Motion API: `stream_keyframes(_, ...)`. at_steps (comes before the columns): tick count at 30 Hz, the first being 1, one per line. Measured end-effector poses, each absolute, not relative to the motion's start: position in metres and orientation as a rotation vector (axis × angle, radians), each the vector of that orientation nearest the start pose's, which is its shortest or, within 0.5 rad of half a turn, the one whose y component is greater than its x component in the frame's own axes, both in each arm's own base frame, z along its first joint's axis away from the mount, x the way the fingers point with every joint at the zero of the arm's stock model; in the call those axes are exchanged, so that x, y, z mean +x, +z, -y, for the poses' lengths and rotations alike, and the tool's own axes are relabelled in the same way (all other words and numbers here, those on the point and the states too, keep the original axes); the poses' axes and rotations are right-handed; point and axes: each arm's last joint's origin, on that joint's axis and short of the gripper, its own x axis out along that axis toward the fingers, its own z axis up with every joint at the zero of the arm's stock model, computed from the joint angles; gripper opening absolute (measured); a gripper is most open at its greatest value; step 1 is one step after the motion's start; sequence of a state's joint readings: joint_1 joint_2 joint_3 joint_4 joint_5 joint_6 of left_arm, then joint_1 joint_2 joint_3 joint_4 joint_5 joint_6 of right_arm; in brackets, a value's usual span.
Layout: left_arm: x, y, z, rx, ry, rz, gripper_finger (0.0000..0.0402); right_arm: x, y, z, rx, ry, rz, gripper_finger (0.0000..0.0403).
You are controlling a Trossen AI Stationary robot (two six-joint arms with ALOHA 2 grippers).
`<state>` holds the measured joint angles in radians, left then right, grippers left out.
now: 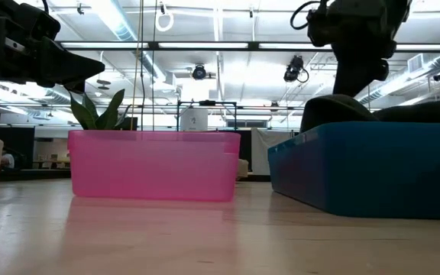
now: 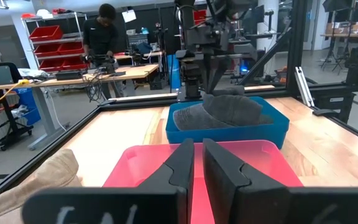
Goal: Pick & Place hat
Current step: Put the gray cap into the blue bin
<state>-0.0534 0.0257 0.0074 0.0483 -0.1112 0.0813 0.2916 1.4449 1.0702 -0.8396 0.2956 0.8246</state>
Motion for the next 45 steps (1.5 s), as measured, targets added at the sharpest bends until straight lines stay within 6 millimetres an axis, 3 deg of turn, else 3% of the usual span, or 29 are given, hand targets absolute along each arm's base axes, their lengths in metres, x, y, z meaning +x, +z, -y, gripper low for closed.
stream_keyframes(8, 0.099, 0.169, 0.002, 0.079, 0.059, 0.027, 0.0039, 0.263, 0.235, -0.073, 0.434, -0.454, -1.108, 0.0003)
stream_keyframes(12, 0.099, 0.169, 0.002, 0.079, 0.059, 0.028, 0.0039, 0.264, 0.209, -0.076, 0.477, -0.425, -1.175, 0.0002)
stream_keyframes(18, 0.099, 0.169, 0.002, 0.079, 0.059, 0.028, 0.0039, 0.258, 0.168, -0.074, 0.538, -0.406, -1.106, 0.0001)
stream_keyframes(24, 0.099, 0.169, 0.002, 0.079, 0.059, 0.028, 0.0039, 0.247, 0.145, -0.069, 0.602, -0.421, -1.074, 0.0001)
stream_keyframes(31, 0.099, 0.169, 0.002, 0.079, 0.059, 0.028, 0.0039, 0.247, 0.139, -0.065, 0.609, -0.407, -1.050, 0.0001)
stream_keyframes(45, 0.099, 0.169, 0.002, 0.079, 0.059, 0.028, 0.0039, 0.258, 0.139, -0.029, 0.609, -0.429, -1.008, 0.0000)
